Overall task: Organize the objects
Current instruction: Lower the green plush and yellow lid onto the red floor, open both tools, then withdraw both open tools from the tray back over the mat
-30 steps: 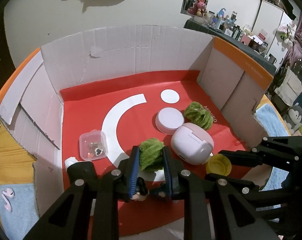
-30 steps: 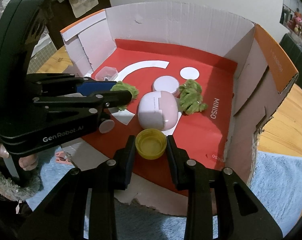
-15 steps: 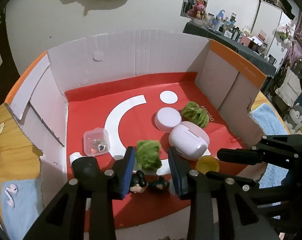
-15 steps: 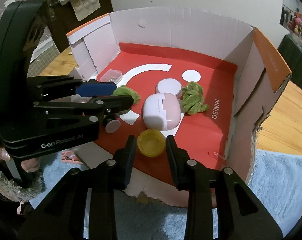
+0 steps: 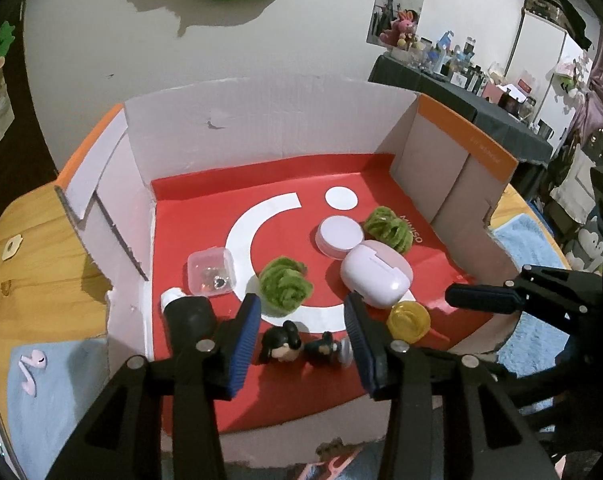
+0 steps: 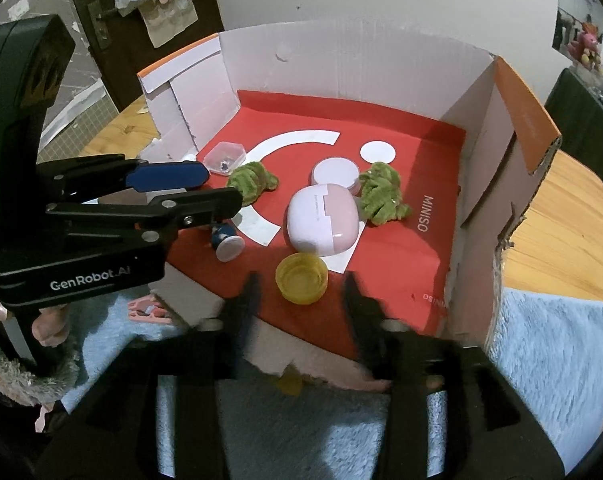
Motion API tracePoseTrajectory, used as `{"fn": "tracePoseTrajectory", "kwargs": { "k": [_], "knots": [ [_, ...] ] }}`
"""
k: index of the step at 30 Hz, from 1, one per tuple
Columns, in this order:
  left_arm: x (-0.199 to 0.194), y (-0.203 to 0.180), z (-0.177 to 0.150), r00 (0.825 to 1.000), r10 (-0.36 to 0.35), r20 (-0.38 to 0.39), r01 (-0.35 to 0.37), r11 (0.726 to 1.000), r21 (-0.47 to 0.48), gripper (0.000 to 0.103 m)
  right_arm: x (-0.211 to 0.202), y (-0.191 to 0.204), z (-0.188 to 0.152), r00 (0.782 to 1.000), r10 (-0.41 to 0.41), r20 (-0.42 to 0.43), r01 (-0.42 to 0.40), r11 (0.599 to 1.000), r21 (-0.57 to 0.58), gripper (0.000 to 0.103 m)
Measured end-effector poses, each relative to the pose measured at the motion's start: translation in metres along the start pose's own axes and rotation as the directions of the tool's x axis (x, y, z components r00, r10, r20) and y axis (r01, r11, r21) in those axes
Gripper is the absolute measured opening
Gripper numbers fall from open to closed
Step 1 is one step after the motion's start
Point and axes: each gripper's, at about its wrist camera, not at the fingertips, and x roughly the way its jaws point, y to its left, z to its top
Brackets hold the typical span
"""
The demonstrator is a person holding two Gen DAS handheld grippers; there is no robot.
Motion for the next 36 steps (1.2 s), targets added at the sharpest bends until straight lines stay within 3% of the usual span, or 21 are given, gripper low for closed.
{"fn": "tracePoseTrajectory", "kwargs": {
  "k": [12,16,21,24,29,36],
  "knots": [
    [-0.028,0.006,-0.009,0.999,0.0,0.047,0.001,1.0,-0.022,0.054,-0.013,0.005,-0.006,1.0,0.0,0.03,0.0,1.0,-0.002,0.055],
    [-0.034,0.006,-0.013,0.998,0.007,0.058,-0.005,1.0,-0.027,0.061,-0.018,0.008,-0.008,0.999,-0.004,0.042,0.004,1.0,-0.008,0.067],
    [-0.042,0.007,-0.016,0.997,0.004,0.074,-0.001,0.999,-0.032,0.061,-0.023,0.013,-0.01,0.998,-0.006,0.055,0.007,1.0,-0.02,0.068],
    [-0.048,0.008,-0.018,0.995,0.013,0.095,-0.009,0.999,-0.039,0.07,-0.026,0.016,-0.012,0.998,-0.003,0.06,0.005,1.0,-0.025,0.079],
    [-0.056,0.011,-0.022,0.993,0.017,0.113,-0.012,0.999,-0.049,0.072,-0.031,0.022,-0.015,0.997,-0.009,0.071,0.012,0.999,-0.041,0.08],
    [-0.064,0.013,-0.026,0.99,0.024,0.137,-0.016,0.998,-0.056,0.085,-0.038,0.025,-0.018,0.996,-0.009,0.084,0.012,0.999,-0.041,0.082]
  ]
}}
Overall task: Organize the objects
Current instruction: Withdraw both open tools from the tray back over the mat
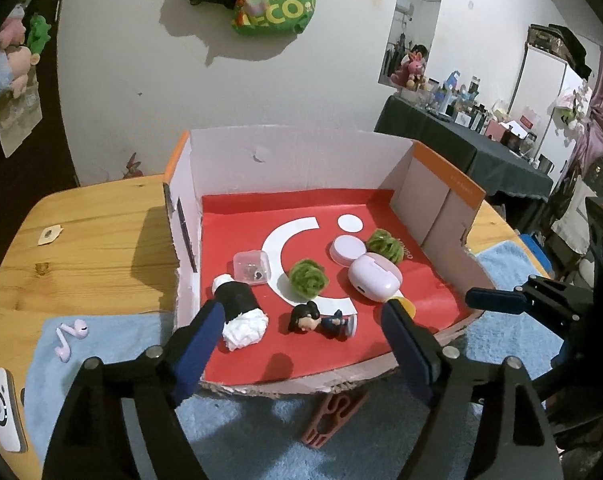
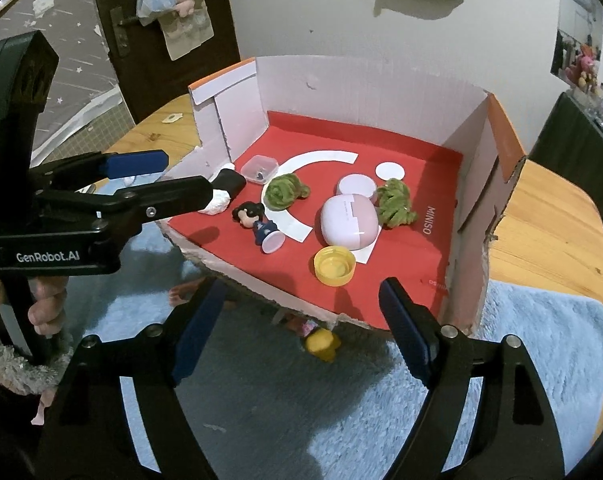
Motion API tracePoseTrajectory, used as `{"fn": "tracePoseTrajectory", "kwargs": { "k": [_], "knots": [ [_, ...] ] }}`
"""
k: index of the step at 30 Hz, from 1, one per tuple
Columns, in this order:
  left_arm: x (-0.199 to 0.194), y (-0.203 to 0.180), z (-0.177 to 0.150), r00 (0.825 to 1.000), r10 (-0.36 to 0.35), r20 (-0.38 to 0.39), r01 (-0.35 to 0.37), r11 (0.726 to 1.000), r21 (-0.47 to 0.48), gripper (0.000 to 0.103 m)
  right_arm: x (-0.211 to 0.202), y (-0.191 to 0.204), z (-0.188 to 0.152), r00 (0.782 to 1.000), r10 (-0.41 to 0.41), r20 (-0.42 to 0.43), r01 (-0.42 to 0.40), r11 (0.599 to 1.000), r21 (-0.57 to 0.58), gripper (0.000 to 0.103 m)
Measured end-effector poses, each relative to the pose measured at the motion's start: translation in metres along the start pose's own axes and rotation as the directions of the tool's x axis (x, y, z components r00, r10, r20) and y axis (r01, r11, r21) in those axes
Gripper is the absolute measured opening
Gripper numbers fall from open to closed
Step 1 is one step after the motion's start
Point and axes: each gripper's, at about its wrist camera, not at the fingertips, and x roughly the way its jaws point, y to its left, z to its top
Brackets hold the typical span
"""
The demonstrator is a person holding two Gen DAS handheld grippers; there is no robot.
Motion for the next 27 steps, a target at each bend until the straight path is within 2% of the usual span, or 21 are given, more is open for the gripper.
{"fn": "tracePoseTrajectory", "kwargs": {
  "k": [2,6,8,27],
  "knots": [
    [-0.002,0.0,-0.001,1.0,0.004,0.005,-0.004,1.0,-0.002,0.09,-0.003,0.002,-0.001,1.0,-0.005,0.004,0.005,1.0,-0.008,0.089],
    [-0.005,-0.001,-0.003,1.0,0.009,0.012,-0.009,1.0,0.001,0.091,-0.008,0.007,-0.003,1.0,-0.016,0.01,0.016,1.0,-0.022,0.089],
    [-0.008,-0.001,-0.005,1.0,0.011,0.013,-0.011,1.0,0.001,0.097,-0.01,0.008,-0.004,1.0,-0.016,0.013,0.016,1.0,-0.02,0.089],
    [-0.04,-0.008,-0.029,0.999,0.01,0.05,-0.01,1.0,0.007,0.1,-0.037,0.026,-0.028,0.999,-0.031,0.034,0.032,0.999,-0.019,0.089]
  ]
}}
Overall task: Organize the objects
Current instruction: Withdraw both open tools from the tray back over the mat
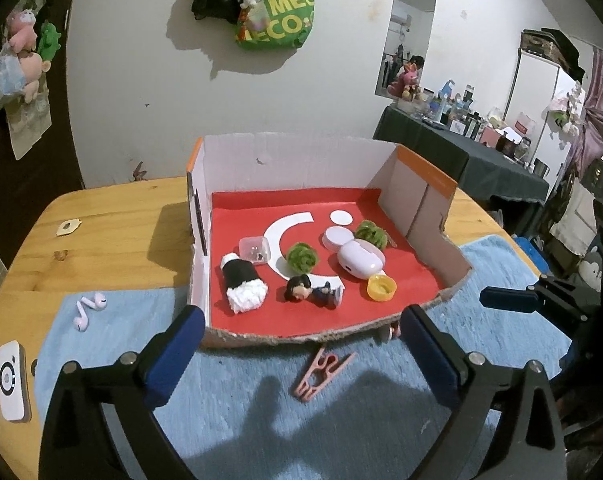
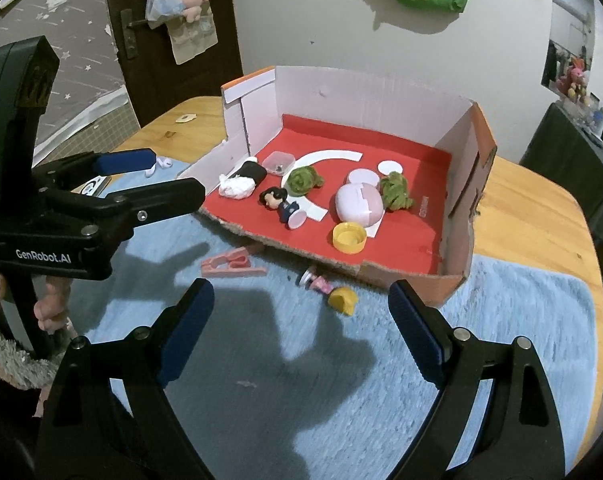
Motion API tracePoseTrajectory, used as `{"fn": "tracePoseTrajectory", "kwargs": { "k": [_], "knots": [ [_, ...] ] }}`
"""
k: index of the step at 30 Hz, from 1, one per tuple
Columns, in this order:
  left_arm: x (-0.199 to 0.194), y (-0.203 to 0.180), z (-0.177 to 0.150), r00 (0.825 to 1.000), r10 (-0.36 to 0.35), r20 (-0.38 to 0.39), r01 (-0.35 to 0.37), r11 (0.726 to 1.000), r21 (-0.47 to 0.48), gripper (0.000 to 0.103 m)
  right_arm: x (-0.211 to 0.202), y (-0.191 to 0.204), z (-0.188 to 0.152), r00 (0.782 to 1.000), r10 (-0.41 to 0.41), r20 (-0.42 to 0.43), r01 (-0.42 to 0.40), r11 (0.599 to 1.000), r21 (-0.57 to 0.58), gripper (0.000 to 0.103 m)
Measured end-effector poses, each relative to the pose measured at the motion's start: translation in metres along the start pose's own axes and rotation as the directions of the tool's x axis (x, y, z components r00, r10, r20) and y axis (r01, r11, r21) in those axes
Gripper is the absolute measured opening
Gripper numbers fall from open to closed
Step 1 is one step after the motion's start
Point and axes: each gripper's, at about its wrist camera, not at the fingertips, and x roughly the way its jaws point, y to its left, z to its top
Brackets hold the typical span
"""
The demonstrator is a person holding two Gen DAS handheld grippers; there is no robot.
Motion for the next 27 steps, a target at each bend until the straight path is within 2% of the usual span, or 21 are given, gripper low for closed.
{"fn": "tracePoseTrajectory", "kwargs": {
  "k": [12,24,27],
  "knots": [
    [0.004,-0.008,-0.025,0.999,-0.004,-0.034,0.005,0.999,0.034,0.1,0.006,0.0,-0.024,0.999,0.002,-0.035,-0.002,1.0,0.019,0.089],
    [0.021,-0.008,-0.037,0.997,-0.004,-0.076,0.008,0.998,0.062,0.1,0.023,-0.016,-0.029,0.998,-0.003,-0.055,0.007,0.997,0.077,0.089],
    [0.027,-0.007,-0.039,0.996,-0.005,-0.091,0.011,0.997,0.072,0.096,0.028,-0.021,-0.029,0.998,-0.008,-0.057,0.013,0.995,0.096,0.087]
  ]
}}
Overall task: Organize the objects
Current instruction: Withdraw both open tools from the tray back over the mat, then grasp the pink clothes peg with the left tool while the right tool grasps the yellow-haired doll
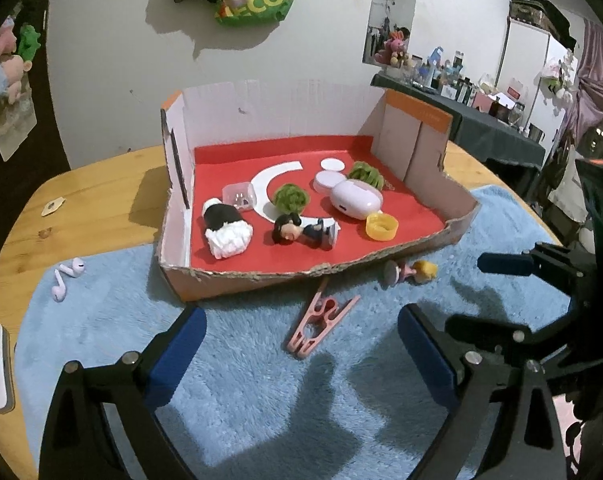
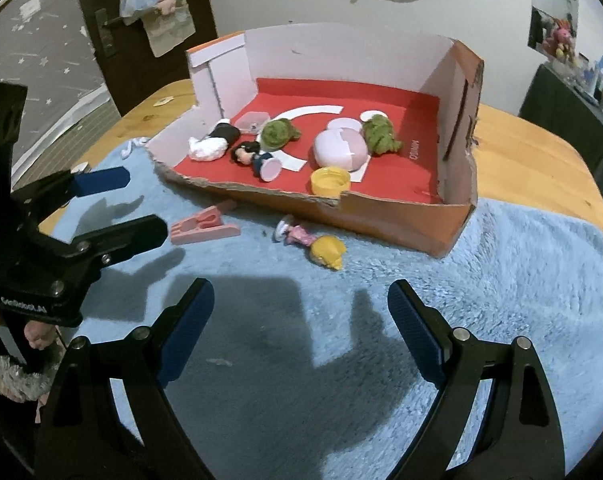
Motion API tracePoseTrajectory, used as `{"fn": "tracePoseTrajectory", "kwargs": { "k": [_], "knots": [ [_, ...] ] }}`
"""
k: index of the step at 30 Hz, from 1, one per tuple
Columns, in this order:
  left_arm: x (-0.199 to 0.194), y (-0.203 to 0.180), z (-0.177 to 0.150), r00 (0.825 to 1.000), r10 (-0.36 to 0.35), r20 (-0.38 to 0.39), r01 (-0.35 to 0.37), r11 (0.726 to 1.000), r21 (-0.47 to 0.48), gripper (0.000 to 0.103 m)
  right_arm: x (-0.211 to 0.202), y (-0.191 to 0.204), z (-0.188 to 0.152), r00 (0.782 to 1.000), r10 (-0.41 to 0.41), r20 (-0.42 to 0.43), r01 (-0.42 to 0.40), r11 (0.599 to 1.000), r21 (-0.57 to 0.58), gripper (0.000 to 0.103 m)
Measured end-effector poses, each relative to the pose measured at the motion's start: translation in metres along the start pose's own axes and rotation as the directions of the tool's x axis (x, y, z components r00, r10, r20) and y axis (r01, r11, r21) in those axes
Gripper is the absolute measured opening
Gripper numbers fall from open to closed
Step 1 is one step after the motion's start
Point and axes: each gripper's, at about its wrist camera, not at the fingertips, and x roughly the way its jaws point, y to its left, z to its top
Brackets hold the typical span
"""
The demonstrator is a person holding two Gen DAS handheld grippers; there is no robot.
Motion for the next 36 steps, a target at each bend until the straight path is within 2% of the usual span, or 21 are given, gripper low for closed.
{"fn": "tracePoseTrajectory", "kwargs": {
  "k": [3,5,15,20,29,31,33,36],
  "knots": [
    [0.007,0.0,-0.002,1.0,-0.004,-0.017,0.004,1.0,0.017,0.092,0.006,-0.004,0.001,1.0,-0.007,-0.005,0.007,1.0,0.01,0.079],
    [0.011,0.0,-0.003,1.0,-0.008,-0.028,0.008,1.0,0.025,0.089,0.01,-0.005,0.002,1.0,-0.012,-0.015,0.012,1.0,0.009,0.069],
    [0.022,-0.002,-0.003,0.999,-0.007,-0.052,0.009,0.998,0.054,0.082,0.03,-0.004,0.009,0.999,-0.02,-0.036,0.02,1.0,-0.02,0.05],
    [0.03,-0.001,-0.002,0.997,-0.011,-0.073,0.015,0.998,0.053,0.073,0.035,-0.005,0.013,0.999,-0.012,-0.038,0.011,0.999,-0.031,0.04],
    [0.042,-0.006,-0.003,0.995,-0.01,-0.101,0.018,0.996,0.085,0.071,0.043,-0.005,0.019,0.999,-0.007,-0.042,0.005,0.999,-0.044,0.04],
    [0.045,-0.006,-0.004,0.994,-0.003,-0.11,0.013,0.996,0.089,0.065,0.045,-0.005,0.02,0.999,-0.009,-0.041,0.007,0.999,-0.051,0.04],
    [0.047,-0.006,-0.004,0.994,0.005,-0.109,0.005,0.996,0.091,0.064,0.046,-0.003,0.02,0.999,-0.016,-0.036,0.013,0.998,-0.061,0.039],
    [0.045,-0.007,-0.005,0.995,-0.001,-0.104,0.011,0.995,0.099,0.055,0.046,-0.002,0.019,0.999,-0.02,-0.035,0.017,0.997,-0.069,0.039]
  ]
}}
